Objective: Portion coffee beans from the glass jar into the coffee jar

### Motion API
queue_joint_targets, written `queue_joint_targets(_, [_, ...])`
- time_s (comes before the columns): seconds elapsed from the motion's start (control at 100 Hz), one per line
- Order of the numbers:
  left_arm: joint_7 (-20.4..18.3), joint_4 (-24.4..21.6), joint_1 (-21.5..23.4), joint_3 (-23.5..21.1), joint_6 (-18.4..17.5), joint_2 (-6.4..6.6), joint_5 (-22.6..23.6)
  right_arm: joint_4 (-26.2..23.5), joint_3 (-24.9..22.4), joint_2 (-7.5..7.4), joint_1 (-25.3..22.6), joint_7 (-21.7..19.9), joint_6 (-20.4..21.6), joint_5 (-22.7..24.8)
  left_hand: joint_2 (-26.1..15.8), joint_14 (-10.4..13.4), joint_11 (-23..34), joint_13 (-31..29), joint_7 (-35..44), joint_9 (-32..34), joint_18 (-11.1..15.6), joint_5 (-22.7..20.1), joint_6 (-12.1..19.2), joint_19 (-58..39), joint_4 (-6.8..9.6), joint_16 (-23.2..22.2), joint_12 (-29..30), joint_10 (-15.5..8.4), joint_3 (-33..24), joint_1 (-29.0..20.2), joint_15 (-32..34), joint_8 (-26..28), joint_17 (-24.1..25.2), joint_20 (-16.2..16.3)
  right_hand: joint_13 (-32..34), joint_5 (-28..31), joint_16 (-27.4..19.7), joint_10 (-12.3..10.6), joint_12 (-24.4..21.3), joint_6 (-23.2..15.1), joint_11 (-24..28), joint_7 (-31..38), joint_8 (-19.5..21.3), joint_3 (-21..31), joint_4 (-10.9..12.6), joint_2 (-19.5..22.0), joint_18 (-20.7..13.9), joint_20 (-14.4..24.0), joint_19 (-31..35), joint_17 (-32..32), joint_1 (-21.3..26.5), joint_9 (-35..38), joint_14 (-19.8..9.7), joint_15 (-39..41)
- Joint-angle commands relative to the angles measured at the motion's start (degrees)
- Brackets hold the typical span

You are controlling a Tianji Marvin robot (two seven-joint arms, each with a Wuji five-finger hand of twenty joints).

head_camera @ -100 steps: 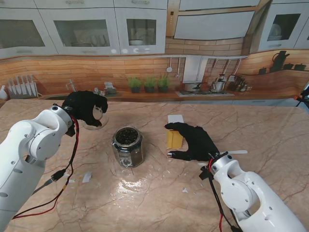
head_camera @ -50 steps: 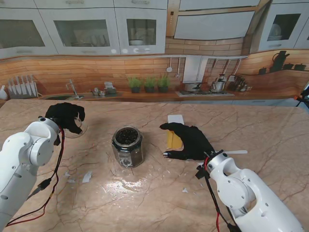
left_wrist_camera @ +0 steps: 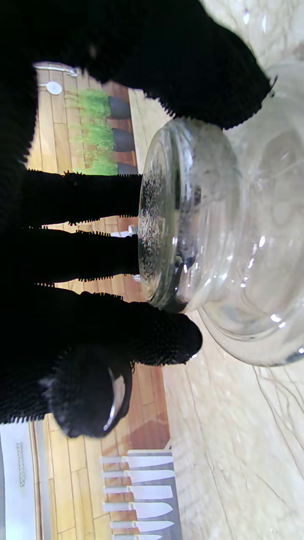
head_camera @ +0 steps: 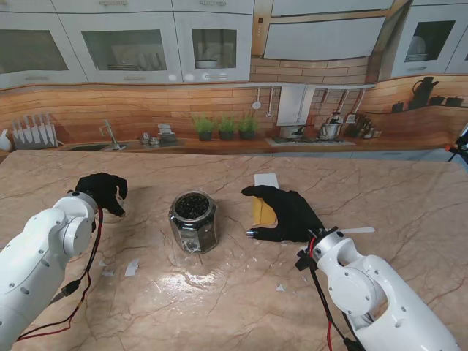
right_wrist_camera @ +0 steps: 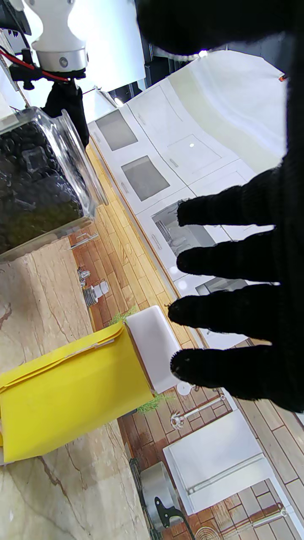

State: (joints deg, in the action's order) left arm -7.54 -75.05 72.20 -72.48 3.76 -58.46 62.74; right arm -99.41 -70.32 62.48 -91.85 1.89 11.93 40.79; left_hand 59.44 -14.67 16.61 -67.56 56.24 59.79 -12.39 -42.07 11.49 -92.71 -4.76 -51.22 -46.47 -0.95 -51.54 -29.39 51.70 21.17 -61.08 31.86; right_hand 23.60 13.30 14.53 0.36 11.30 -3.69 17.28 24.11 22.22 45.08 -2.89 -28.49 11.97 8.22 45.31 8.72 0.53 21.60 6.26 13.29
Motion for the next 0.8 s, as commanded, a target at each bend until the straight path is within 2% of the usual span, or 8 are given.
queue_joint_targets(0.0, [0.4,0.9,-0.1,0.2,0.4,-0.28,-0.2,-0.2,0.0,0.22,-0.1,0.1,0.0,0.0,-8.2,13.8,7.2,-3.6,12.7,6.1,11.9,-2.5,0.5,0.0,6.58,-2.9,-5.7,-3.8,-10.8,-16.9,0.2,4.8,1.3,-0.2,0.4,0.4,0.0,-0.8,0.3,0.3,0.5,0.4,-0.6,0.6,0.5,-1.2,-1.1,-0.7,-0.8,-0.1,1.9,-0.4,-2.1,0.1])
queue_joint_targets(0.46, [-1.1,3.8,-1.0,2.1,2.3,0.17,0.7,-0.1,0.1,0.17,0.2,-0.3,0.3,-0.1,-11.9,13.6,4.5,-2.4,11.0,5.1,7.7,-1.6,1.7,4.4,1.32,-5.6,-3.8,-3.9,-4.2,-17.5,-7.1,1.8,2.1,-3.0,0.4,0.5,0.0,-0.8,0.3,0.4,0.5,0.4,-0.7,0.6,0.5,-1.2,-1.1,-0.7,-0.8,-0.2,1.9,-0.3,-2.1,0.1])
queue_joint_targets(0.54, [-1.1,3.5,-0.7,2.0,2.5,0.22,1.4,-0.1,0.2,0.16,0.3,-0.3,0.2,-0.1,-10.9,12.0,1.7,-0.5,7.9,3.2,5.9,-0.2,0.4,7.0,-1.06,-4.2,-2.1,-4.1,-1.4,-16.3,-11.2,0.2,2.6,-4.7,0.3,0.4,0.0,-0.8,0.3,0.3,0.5,0.4,-0.7,0.6,0.5,-1.2,-1.0,-0.7,-0.8,-0.1,2.0,-0.3,-2.1,0.1])
queue_joint_targets(0.64, [-1.9,2.5,-0.3,1.6,2.8,0.26,2.0,-0.1,0.2,0.14,0.3,-0.4,0.1,-0.1,-10.3,9.4,10.5,2.0,2.3,-4.9,1.8,1.4,-2.0,9.3,-2.71,-1.6,5.7,-4.4,-2.4,-10.9,-14.1,2.5,3.2,-6.5,0.4,0.4,0.0,-0.8,0.3,0.1,0.5,0.4,-0.7,0.6,0.5,-1.2,-1.0,-0.7,-0.8,-0.1,2.0,-0.3,-2.1,0.1])
queue_joint_targets(0.69, [-2.4,1.9,-0.1,1.3,2.6,0.32,2.6,-0.2,0.2,0.14,0.3,-0.4,0.0,-0.1,-11.1,8.7,12.0,3.2,0.8,-7.4,1.1,2.3,-2.6,9.6,-2.88,-1.3,8.1,-4.7,-2.2,-8.7,-14.8,3.0,3.3,-6.7,0.4,0.4,0.0,-0.7,0.3,0.2,0.5,0.4,-0.7,0.6,0.5,-1.2,-1.0,-0.7,-0.7,-0.1,2.0,-0.3,-2.2,0.1])
queue_joint_targets(0.72, [-2.7,1.5,0.0,1.2,2.6,0.35,2.8,-0.2,0.2,0.13,0.2,-0.4,0.0,0.0,-11.6,8.1,13.2,3.7,-0.4,-8.8,0.8,2.6,-3.1,10.0,-2.47,-0.9,12.6,-4.8,-2.5,-6.8,-15.2,3.8,3.4,-6.9,0.4,0.4,0.0,-0.7,0.3,0.2,0.5,0.4,-0.6,0.6,0.5,-1.2,-1.1,-0.7,-0.7,-0.1,2.0,-0.3,-2.1,0.1])
queue_joint_targets(0.75, [-3.0,1.1,0.2,1.0,2.6,0.36,3.1,-0.2,0.1,0.13,0.2,-0.4,0.0,0.0,-13.1,7.2,13.0,4.9,-2.5,-10.4,-0.3,3.3,-4.2,10.8,-0.94,-0.3,14.6,-4.7,-2.8,-4.4,-16.1,4.5,3.6,-7.3,0.4,0.5,0.0,-0.8,0.3,0.3,0.5,0.5,-0.6,0.6,0.5,-1.2,-1.0,-0.7,-0.7,-0.1,2.0,-0.3,-2.1,0.1])
queue_joint_targets(0.79, [-3.3,0.6,0.4,0.7,2.4,0.40,3.5,-0.3,0.1,0.13,0.2,-0.4,0.0,0.0,-14.0,7.0,13.1,5.8,-3.1,-11.0,-1.0,3.7,-4.4,11.2,-0.45,-0.1,15.1,-5.0,-2.6,-3.0,-16.4,5.1,3.8,-7.4,0.4,0.4,0.0,-0.8,0.3,0.2,0.5,0.4,-0.6,0.6,0.5,-1.2,-1.0,-0.7,-0.7,-0.1,2.0,-0.3,-2.1,0.1])
